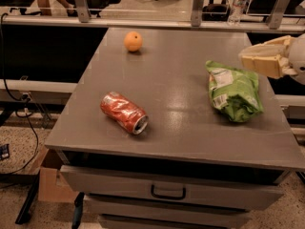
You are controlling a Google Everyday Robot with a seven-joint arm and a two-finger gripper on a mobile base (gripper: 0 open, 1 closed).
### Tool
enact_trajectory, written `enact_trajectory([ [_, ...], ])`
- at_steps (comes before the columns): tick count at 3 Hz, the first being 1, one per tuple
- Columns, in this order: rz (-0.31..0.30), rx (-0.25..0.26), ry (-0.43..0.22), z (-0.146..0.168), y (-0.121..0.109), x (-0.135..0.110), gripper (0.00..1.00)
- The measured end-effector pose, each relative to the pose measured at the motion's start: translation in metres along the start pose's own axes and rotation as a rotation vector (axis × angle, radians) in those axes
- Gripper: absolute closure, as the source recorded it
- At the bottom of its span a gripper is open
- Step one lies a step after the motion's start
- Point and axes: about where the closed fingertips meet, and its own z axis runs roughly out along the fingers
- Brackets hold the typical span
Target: Pick green rice chip bag
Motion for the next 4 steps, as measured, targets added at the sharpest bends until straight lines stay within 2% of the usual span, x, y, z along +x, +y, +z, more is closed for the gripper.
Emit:
enact_trajectory([
  [2,0.066,-0.039,0.172,0.014,0.019,0.050,0.36],
  [3,0.073,-0.038,0.223,0.021,0.034,0.068,0.12],
  [4,0.086,-0.011,0.255,0.019,0.036,0.081,0.00],
])
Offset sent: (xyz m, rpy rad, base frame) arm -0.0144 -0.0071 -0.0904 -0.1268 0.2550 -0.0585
